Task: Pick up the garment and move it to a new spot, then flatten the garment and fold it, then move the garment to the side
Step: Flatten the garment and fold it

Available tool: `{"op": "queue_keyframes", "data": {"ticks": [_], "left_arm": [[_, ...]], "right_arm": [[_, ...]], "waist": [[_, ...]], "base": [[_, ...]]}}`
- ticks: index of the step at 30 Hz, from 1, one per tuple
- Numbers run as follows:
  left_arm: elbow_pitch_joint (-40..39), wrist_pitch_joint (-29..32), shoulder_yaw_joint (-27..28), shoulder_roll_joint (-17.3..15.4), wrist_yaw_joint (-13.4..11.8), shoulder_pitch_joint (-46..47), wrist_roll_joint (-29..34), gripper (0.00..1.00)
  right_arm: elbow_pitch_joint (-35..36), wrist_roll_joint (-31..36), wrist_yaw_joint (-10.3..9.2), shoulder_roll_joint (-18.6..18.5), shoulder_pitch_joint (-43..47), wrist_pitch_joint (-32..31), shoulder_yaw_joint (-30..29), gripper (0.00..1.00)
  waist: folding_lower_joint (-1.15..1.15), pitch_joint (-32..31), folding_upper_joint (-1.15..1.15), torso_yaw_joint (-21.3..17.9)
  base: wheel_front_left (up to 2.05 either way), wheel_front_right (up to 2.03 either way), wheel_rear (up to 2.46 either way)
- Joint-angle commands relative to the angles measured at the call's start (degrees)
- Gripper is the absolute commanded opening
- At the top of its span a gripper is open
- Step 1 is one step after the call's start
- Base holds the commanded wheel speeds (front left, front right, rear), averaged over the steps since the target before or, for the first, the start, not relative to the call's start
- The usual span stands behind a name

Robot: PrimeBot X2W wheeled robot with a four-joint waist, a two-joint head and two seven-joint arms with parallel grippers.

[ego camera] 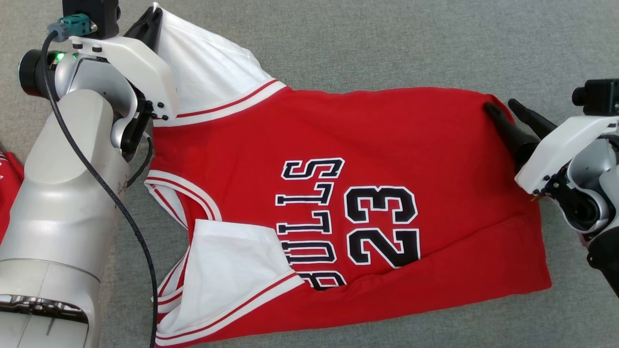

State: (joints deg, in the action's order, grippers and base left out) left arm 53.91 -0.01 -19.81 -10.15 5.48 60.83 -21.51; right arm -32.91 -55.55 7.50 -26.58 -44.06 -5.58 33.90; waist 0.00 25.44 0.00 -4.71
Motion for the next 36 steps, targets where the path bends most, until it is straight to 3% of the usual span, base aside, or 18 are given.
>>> {"op": "queue_keyframes", "data": {"ticks": [1,3,4,5,6,9,16,23,27,28,31,36], "left_arm": [[-0.5,0.2,-0.1,-0.3,-0.3,-0.5,-0.4,0.00],[-1.5,0.6,-0.3,-0.4,-0.5,-0.7,-0.3,0.00],[-2.0,0.8,-0.4,-0.4,-0.6,-0.8,-0.3,0.00],[-2.5,0.9,-0.5,-0.4,-0.7,-1.0,-0.3,0.00],[-2.9,1.2,-0.6,-0.4,-0.8,-1.3,-0.4,0.00],[-4.3,1.4,-0.9,-0.3,-1.0,-2.0,-0.5,0.00],[-8.1,0.1,-0.7,-1.4,-2.1,-4.1,-0.8,0.00],[-11.3,0.0,-0.6,-2.2,-2.9,-6.8,-1.4,0.00],[-12.7,0.9,-0.5,-2.8,-3.1,-8.1,-2.0,0.00],[-13.0,1.0,-0.5,-2.9,-3.1,-8.3,-2.2,0.00],[-13.7,1.8,-0.7,-3.2,-3.2,-9.2,-2.4,0.00],[-14.7,2.9,-0.9,-3.9,-3.2,-10.2,-2.8,0.00]], "right_arm": [[-0.5,-0.6,-0.02,-0.2,0.0,-0.4,0.4,1.00],[-1.3,-1.5,-0.02,0.0,-0.5,-0.9,1.5,1.00],[-1.9,-1.8,-0.02,0.1,-1.0,-0.7,2.0,0.55],[-2.5,-2.1,-0.02,0.2,-1.3,-0.4,2.5,0.21],[-2.9,-2.5,-0.02,0.2,-1.4,-0.2,3.0,0.00],[-3.2,-3.1,-0.02,-0.3,-2.5,2.2,4.0,0.00],[-4.0,-0.5,-0.02,-2.1,-4.2,14.7,5.4,0.00],[-3.5,1.6,-0.03,-3.6,-4.4,20.3,5.8,0.00],[-2.6,1.6,-0.02,-3.6,-1.3,20.1,7.5,0.00],[-2.8,1.2,-0.02,-3.9,-0.9,19.1,8.3,0.15],[-2.6,-0.5,-0.02,-4.6,0.0,15.7,10.9,1.00],[-1.1,-3.5,-0.02,-5.9,-0.5,14.5,11.5,1.00]], "waist": [[0.00,0.1,0.00,0.1],[0.00,0.2,0.00,0.3],[0.00,0.3,0.00,0.5],[0.00,0.3,0.00,0.6],[0.00,0.3,0.00,0.8],[0.00,0.1,0.00,1.3],[0.00,-1.1,0.00,1.3],[0.00,-1.6,0.00,1.0],[0.00,-1.6,0.00,1.0],[0.00,-1.7,0.00,1.0],[0.00,-1.8,0.00,1.1],[0.00,-2.1,0.00,0.9]], "base": [[0.00,0.00,0.00],[0.00,0.00,0.00],[0.00,0.00,0.00],[0.00,0.00,0.00],[0.00,0.00,0.00],[0.00,0.00,0.00],[0.00,0.00,0.00],[0.00,0.00,0.00],[0.00,0.00,0.00],[0.00,0.00,0.00],[0.00,0.00,0.00],[0.00,0.00,0.00]]}}
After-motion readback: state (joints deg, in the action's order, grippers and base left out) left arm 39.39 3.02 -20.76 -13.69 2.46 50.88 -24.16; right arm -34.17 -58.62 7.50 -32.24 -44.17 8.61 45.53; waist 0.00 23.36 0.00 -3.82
